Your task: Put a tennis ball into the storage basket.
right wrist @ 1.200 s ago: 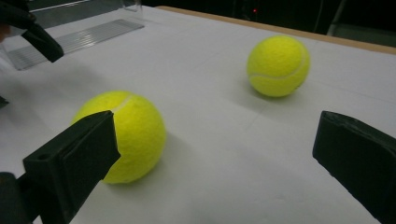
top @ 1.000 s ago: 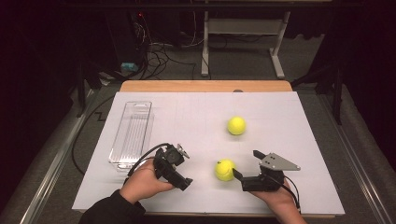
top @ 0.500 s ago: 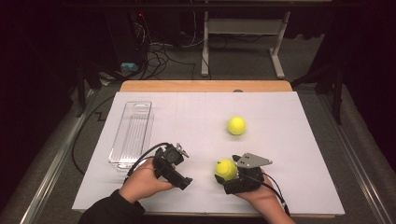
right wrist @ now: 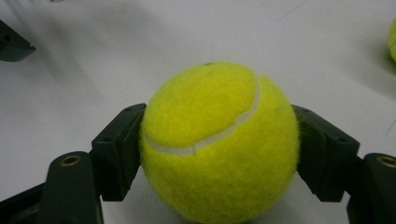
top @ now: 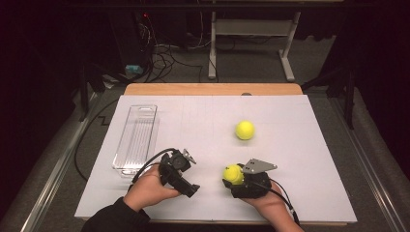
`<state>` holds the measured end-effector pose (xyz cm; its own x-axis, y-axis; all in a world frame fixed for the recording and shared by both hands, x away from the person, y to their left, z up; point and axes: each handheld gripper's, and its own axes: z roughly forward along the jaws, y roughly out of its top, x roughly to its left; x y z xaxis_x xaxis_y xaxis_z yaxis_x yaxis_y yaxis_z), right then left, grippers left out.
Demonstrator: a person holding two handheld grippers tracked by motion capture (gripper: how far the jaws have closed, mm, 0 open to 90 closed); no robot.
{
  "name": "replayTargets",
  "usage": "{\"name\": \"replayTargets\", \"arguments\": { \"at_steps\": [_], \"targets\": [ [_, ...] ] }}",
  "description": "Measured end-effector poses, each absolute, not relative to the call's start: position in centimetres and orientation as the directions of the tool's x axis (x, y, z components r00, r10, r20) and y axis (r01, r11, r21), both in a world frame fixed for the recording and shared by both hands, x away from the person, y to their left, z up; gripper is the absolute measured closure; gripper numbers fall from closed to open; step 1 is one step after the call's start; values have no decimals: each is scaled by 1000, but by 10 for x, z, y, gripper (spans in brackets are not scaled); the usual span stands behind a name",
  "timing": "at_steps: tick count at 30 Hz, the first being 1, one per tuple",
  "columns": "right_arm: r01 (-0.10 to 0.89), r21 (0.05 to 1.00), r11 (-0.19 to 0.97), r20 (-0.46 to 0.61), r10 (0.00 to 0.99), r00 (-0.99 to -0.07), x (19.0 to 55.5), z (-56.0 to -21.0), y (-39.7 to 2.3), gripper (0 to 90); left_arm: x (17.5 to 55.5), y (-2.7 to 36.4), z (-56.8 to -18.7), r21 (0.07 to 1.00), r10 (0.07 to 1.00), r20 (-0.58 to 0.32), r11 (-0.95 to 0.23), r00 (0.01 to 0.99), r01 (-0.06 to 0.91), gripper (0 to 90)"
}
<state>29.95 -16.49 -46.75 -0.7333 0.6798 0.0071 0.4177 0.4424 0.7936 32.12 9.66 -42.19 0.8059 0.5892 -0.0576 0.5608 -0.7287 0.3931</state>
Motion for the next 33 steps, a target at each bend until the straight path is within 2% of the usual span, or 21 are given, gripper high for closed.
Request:
{"name": "replayTargets", "arguments": {
  "at_steps": [6,16,33],
  "targets": [
    [397,797,456,-17,673,-739,298,-466,-164,269,320,96,-421,394,595,-54,-725,802,564,12],
    [326,853,407,-38,671,-740,302,-452,-161,270,319,93,-414,406,607,-47,-714,793,571,12],
    [254,888,384,-46,623,-781,317,-446,-121,271,324,104,-362,408,635,-47,-693,771,595,14]
  ]
}}
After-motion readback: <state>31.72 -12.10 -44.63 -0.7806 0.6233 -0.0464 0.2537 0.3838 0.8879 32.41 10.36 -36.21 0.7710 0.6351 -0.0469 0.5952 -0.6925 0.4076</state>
